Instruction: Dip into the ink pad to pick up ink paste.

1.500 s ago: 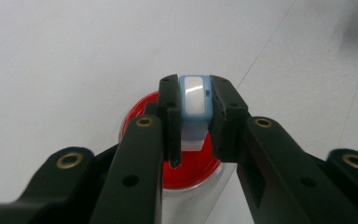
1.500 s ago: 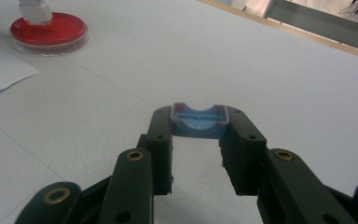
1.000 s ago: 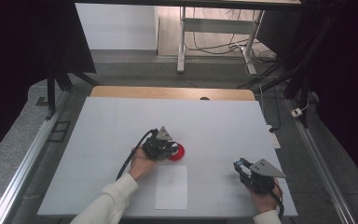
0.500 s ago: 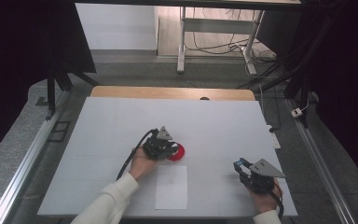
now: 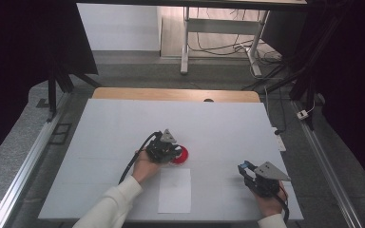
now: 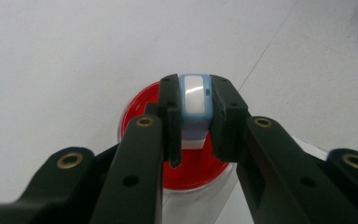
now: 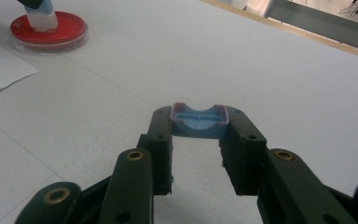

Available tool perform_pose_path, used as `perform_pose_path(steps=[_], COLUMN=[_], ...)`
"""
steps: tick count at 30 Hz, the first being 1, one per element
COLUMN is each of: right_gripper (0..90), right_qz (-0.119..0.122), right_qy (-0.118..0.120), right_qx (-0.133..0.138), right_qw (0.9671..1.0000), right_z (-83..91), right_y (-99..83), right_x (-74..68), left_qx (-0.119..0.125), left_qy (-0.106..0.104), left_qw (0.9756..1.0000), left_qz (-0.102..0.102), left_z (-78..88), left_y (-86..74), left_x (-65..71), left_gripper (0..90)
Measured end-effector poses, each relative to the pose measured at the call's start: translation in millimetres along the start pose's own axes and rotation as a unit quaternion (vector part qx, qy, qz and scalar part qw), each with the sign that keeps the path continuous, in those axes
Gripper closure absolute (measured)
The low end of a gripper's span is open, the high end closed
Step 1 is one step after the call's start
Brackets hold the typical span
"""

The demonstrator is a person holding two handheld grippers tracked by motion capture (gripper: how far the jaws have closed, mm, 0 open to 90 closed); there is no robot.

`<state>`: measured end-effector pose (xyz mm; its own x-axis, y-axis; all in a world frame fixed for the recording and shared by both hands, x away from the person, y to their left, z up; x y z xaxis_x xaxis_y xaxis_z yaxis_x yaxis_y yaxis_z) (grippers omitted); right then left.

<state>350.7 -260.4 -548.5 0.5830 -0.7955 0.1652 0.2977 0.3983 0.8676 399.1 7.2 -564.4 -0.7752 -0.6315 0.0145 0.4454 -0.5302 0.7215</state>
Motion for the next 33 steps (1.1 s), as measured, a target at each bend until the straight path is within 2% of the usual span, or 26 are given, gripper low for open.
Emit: perform_pose_path(steps=[11, 30, 33], right_gripper=[64.9, 64.9, 64.9], right_qz=[0.001, 0.002, 0.002], right_qy=[0.0, -0.001, -0.002], right_qx=[-0.001, -0.002, -0.001], right_qw=[1.0, 1.0, 1.0], right_z=[0.3, 0.3, 0.6], right_y=[0.2, 0.1, 0.2], right_x=[-0.2, 0.0, 0.3], left_qx=[-0.001, 0.0, 0.003], left_qy=[0.005, 0.008, 0.012], left_qw=[1.0, 0.9999, 0.9998], left_qz=[-0.008, -0.007, -0.013], left_z=[0.3, 0.6, 1.2], left_y=[-1.5, -1.7, -0.8], left_x=[0.6, 1.5, 2.5], left_gripper=[76.0, 76.0, 75.8])
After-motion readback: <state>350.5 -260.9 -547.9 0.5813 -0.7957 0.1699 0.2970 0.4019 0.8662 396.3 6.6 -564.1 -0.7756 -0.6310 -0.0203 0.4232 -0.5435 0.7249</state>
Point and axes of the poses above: each handheld gripper's, and its own axes: z roughly backward along the jaws, y roughly out of its top, x roughly to its right, the point moved 9 cm from there along -z, roughly forward along the jaws, and after that the axes turned 2 degrees about y, right-handed, at the moved point
